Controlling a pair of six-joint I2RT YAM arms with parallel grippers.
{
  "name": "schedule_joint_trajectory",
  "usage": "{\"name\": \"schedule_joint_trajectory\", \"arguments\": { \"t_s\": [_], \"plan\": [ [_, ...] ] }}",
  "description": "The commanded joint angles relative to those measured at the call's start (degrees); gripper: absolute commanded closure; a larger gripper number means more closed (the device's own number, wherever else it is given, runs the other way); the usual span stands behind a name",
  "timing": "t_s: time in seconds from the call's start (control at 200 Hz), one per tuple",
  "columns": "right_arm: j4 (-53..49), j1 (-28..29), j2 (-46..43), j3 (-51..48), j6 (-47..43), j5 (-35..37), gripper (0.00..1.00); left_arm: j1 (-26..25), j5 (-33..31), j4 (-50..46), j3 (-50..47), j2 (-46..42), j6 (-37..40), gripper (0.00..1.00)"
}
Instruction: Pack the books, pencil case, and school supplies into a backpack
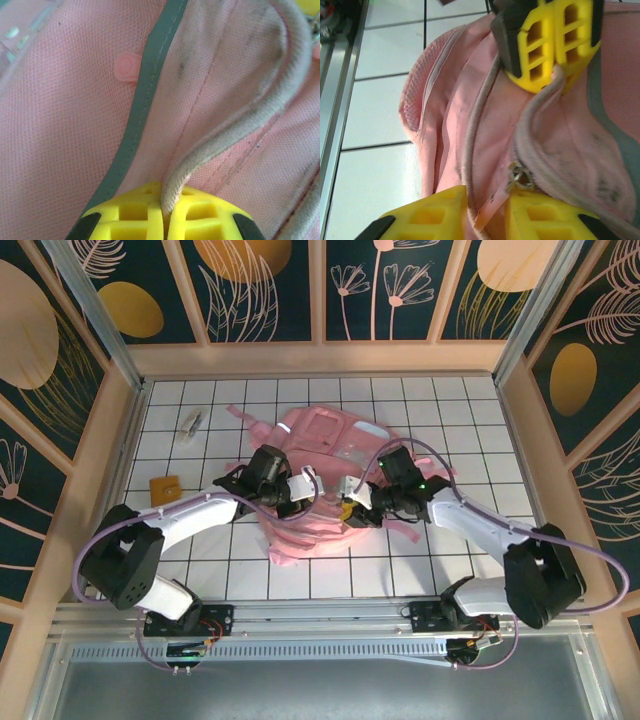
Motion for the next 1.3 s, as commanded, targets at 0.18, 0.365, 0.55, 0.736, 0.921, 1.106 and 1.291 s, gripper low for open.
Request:
{"name": "schedule_joint_trajectory", "arguments": {
  "t_s": [0.18,0.365,0.55,0.736,0.921,1.106,1.291],
  "plan": [
    [-13.08,-4.27,-14.59,2.68,-18.83,2.96,0.61,-1.46,6.7,13.42,-1.42,-3.35,-1.86,1.0],
    [-10.59,-8.59,-14.8,3.2,-27.22,6.18,0.58,-1.36,6.85,11.58,0.19,-2.77,-0.58,1.0],
    [-4.36,-9.2,-12.16,3.48,-28.97,6.66,0.58,-1.34,8.9,10.84,1.07,-2.38,-0.17,1.0],
    [0.05,-9.21,-9.75,3.05,-31.36,6.37,0.6,-1.32,9.96,10.03,1.75,-2.04,0.56,1.0],
    [-2.62,-7.85,-7.08,3.87,-33.82,6.06,0.6,-0.98,12.21,10.2,2.69,-1.35,-0.11,1.0],
    [-3.36,-7.54,-5.76,4.35,-35.56,8.24,0.58,-0.58,14.06,9.68,3.14,-1.01,0.3,1.0],
    [-0.6,-7.42,-4.65,4.62,-32.92,6.53,0.82,-0.58,14.44,8.64,2.77,-1.21,2.05,1.0]
  ]
}}
